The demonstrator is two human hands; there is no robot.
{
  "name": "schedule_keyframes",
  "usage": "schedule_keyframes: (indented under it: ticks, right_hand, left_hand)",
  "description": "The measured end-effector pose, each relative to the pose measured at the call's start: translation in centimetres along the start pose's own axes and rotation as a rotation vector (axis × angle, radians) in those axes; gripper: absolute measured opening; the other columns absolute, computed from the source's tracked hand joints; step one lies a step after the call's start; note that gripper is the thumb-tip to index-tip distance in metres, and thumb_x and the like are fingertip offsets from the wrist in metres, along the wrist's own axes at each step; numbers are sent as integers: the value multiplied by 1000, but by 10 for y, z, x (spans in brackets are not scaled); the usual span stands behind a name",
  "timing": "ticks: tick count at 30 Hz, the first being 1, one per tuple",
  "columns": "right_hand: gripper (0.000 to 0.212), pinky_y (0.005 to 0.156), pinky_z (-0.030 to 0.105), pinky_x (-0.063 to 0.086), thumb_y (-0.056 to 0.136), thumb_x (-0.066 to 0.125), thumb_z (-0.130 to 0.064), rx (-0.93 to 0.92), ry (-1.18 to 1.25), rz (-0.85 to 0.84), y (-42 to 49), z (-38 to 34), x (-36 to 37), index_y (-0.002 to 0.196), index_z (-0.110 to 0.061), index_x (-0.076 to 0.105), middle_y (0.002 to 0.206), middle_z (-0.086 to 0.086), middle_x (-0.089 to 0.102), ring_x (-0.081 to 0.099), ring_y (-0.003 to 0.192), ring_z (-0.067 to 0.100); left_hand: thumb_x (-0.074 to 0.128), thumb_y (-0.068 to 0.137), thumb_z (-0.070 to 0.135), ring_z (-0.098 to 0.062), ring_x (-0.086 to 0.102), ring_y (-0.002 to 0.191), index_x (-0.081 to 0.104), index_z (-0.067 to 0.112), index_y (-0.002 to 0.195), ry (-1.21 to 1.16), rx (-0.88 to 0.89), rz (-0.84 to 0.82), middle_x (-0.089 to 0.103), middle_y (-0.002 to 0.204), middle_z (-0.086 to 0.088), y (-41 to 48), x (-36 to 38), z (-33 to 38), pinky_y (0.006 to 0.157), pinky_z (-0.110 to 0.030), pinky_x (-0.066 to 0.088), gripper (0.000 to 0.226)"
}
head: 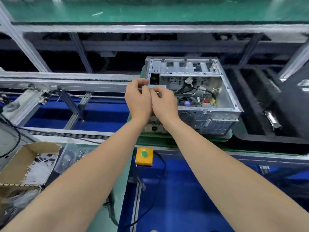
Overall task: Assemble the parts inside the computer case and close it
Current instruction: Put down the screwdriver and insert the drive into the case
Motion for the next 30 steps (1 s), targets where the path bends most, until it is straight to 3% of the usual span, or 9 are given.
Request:
schedule_keyframes:
  ticks: [3,7,11,14,18,22,25,27,30]
  right_hand:
    - [17,69,31,55,100,59,-30,-13,-11,151,17,4,-74,91,-33,73,84,-13,74,68,82,5]
    - [21,67,38,57,99,58,-30,21,-63,272,38,29,-168,90,-25,75,78,-6,74,69,77,13]
    - [18,77,33,52,97,61,-31,66,-92,383,55,64,-259,83,-33,73,77,-13,74,68,80,7]
    - [16,79,30,53,94,65,-29,81,-92,405,77,94,-330,83,-38,73,78,-16,74,68,80,1]
    - [12,75,26,53,91,68,-26,162,-185,378,108,153,-416,92,-33,77,86,-11,76,71,89,10]
    - [22,90,35,56,89,71,-31,423,-426,212,124,230,-473,110,-26,74,113,-3,75,68,110,23]
    - [51,82,33,51,86,77,-48,568,-608,-196,123,274,-472,126,-19,62,127,4,66,63,109,27]
    - [47,82,40,59,87,80,-40,634,-661,-426,117,294,-463,124,-16,64,128,9,68,65,102,28]
    - [40,84,53,63,87,78,-13,749,-523,-490,118,308,-459,124,-2,66,123,21,69,71,105,40]
  left_hand:
    - [51,87,3,-7,63,89,70,19,93,-59,40,-135,69,94,7,-9,70,36,77,-19,47,25]
    - [50,89,6,-7,63,89,69,20,91,-83,39,-311,70,92,6,-39,166,71,74,-21,45,24]
    - [48,89,2,-15,65,93,71,17,92,-112,47,-472,72,95,3,-72,258,102,82,-30,50,28]
    - [44,88,2,-3,62,89,70,23,92,-86,58,-603,70,94,11,-96,335,124,72,-18,46,34]
    - [45,88,3,10,60,80,69,30,91,-7,-16,-769,68,90,18,-130,436,123,57,-4,42,36]
    - [46,91,6,-19,64,90,68,25,95,197,-234,-932,69,103,3,-168,519,80,73,-26,53,29]
    - [47,94,8,-26,61,74,59,14,88,333,-490,-1004,61,90,-9,-201,546,36,63,-31,57,15]
    - [48,89,9,-31,69,80,63,4,94,324,-676,-934,67,98,-15,-217,549,12,62,-38,63,16]
    - [49,84,14,-40,71,87,66,-2,108,324,-758,-839,68,108,-22,-222,552,-3,63,-48,64,32]
Point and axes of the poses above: each hand's wrist, its own y-axis towards the middle knuckle, its own x-axis out of the palm, z = x × y, the point moved 7 cm from there along y, towards the middle knuckle
